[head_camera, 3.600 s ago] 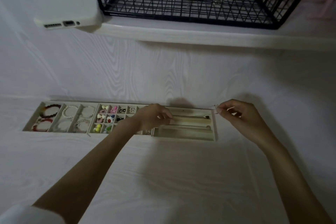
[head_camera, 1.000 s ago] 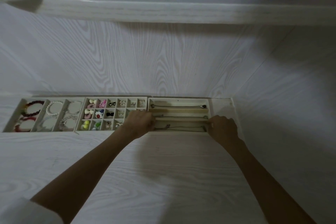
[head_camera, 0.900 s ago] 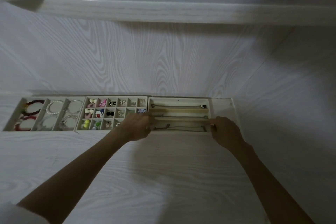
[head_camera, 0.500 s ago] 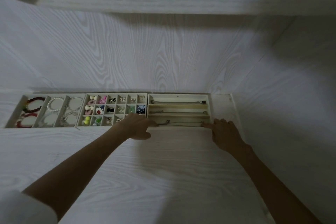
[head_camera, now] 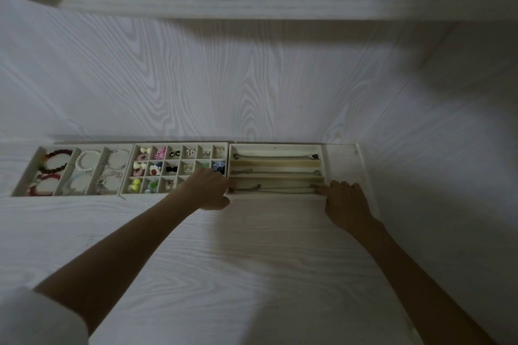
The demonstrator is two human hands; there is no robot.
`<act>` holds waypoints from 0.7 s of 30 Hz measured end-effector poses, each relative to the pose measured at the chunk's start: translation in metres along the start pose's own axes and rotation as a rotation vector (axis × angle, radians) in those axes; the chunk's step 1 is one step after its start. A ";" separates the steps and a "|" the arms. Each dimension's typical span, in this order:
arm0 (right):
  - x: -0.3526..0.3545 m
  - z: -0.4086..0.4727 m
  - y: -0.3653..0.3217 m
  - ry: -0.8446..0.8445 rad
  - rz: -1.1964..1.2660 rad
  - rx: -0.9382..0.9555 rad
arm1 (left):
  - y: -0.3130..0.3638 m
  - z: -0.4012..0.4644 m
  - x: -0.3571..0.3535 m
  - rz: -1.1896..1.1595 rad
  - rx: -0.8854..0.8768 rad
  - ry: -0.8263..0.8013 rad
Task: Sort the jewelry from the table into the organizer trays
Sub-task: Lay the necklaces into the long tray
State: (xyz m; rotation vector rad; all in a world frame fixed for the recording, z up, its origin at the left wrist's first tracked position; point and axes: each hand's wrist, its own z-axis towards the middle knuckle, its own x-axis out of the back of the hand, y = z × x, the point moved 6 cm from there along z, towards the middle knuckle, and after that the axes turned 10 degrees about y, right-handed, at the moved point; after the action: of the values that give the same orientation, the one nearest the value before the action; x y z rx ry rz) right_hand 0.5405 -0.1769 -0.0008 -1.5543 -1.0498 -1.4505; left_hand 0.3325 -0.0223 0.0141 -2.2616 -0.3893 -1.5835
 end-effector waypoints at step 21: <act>0.003 -0.002 -0.004 0.108 0.019 0.008 | 0.019 -0.004 0.006 -0.039 -0.025 0.002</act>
State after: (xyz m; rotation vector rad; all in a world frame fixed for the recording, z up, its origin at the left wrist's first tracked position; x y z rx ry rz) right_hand 0.5363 -0.1772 0.0024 -1.4591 -0.9738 -1.4980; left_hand 0.3387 -0.0412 0.0186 -2.2840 -0.4169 -1.6187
